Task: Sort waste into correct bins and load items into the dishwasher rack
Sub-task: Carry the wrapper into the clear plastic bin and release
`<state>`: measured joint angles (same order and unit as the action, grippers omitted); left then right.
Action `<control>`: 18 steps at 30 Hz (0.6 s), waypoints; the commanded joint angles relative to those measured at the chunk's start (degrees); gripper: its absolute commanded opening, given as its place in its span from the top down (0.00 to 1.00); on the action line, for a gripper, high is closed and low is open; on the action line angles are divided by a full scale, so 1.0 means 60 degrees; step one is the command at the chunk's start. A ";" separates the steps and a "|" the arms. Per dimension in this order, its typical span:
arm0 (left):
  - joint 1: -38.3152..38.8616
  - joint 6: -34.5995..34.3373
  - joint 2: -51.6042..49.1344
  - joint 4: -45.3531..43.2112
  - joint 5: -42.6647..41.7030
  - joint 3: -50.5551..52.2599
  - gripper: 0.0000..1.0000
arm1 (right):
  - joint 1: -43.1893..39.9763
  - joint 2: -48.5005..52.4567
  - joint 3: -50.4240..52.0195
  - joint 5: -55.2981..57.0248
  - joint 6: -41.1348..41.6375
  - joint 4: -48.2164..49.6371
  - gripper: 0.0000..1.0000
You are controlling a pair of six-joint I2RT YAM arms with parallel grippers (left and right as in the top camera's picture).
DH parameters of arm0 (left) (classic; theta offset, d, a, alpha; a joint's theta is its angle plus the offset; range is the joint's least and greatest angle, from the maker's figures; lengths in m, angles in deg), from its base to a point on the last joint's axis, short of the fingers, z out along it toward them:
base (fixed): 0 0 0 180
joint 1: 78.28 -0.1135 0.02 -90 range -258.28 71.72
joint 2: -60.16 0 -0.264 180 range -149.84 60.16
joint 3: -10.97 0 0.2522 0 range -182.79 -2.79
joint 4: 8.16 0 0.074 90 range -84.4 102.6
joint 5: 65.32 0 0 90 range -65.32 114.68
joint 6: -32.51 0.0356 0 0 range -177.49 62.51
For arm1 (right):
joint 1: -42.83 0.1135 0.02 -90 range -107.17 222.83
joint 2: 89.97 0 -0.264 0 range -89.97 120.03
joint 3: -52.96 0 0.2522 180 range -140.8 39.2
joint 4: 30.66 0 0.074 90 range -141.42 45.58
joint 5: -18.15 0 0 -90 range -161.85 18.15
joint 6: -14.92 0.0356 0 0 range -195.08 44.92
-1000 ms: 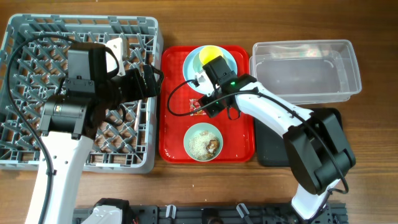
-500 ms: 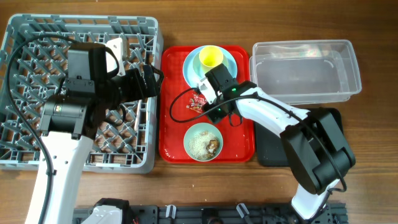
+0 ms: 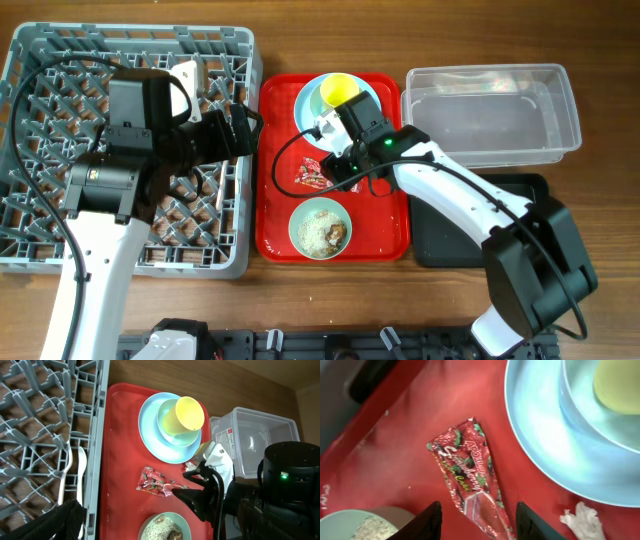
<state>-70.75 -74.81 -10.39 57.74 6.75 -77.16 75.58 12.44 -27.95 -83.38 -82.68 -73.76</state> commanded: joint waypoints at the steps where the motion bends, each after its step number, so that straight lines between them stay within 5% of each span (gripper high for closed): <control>1: -0.0051 -0.0047 0.0044 -0.0025 -0.0109 -0.0124 0.00 | 0.0004 0.0025 0.0306 0.0386 -0.0251 0.0339 0.52; 9: -0.0051 -0.0047 0.0044 -0.0025 -0.0109 -0.0124 0.00 | 0.0004 0.0841 0.1235 0.0641 -0.0229 0.1392 0.57; 11: -0.0051 -0.0047 0.0044 -0.0025 -0.0109 -0.0124 0.00 | 0.0004 0.0900 0.1322 0.0641 -0.0208 0.1388 0.64; 13: -0.0051 -0.0047 0.0044 -0.0025 -0.0109 -0.0124 0.00 | 0.0004 0.0896 0.1319 0.0630 -0.0200 0.1439 0.90; 14: -0.0051 -0.0047 0.0044 -0.0025 -0.0106 -0.0124 0.00 | 0.0004 0.0878 0.1268 0.0554 -0.0178 0.1457 0.96; 18: -0.0051 -0.0047 0.0044 -0.0025 -0.0109 -0.0124 0.00 | -0.0055 -0.0055 0.0000 0.0364 0.0321 0.0397 0.96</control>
<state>-70.75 -74.81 -10.39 57.74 6.75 -77.16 75.58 16.55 -21.79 -80.39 -82.68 -68.21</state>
